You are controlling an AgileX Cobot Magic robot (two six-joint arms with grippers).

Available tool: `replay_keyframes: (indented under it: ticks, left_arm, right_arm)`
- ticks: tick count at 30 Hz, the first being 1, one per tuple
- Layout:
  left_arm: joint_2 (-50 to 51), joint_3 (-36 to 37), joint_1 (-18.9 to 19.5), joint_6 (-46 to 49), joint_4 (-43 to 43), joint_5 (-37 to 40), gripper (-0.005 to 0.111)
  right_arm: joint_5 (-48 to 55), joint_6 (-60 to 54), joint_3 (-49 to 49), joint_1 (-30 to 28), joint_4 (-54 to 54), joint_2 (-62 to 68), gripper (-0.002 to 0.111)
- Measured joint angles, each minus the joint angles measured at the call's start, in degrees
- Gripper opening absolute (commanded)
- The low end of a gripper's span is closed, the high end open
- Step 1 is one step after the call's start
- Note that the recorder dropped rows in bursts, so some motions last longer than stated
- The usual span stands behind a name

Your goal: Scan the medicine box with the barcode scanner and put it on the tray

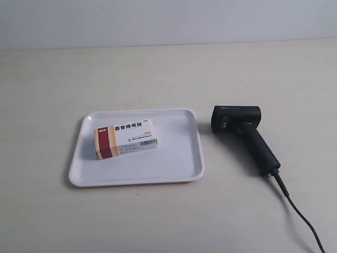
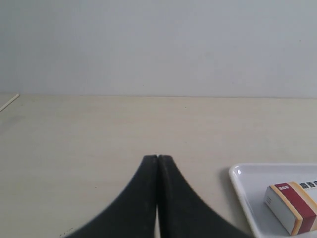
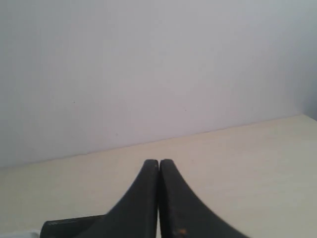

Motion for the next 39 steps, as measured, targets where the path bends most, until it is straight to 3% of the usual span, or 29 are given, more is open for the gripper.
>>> replay_keyframes:
  ticks: [5,39]
  left_arm:
    - [0.0,0.0,0.0,0.0,0.0,0.0,0.001]
    - [0.0,0.0,0.0,0.0,0.0,0.0,0.001]
  right_arm:
    - [1.52,-5.53,0.0,0.0,-0.24,0.0,0.001]
    - [1.88,-5.91,0.0,0.0,-0.36,0.0,0.001]
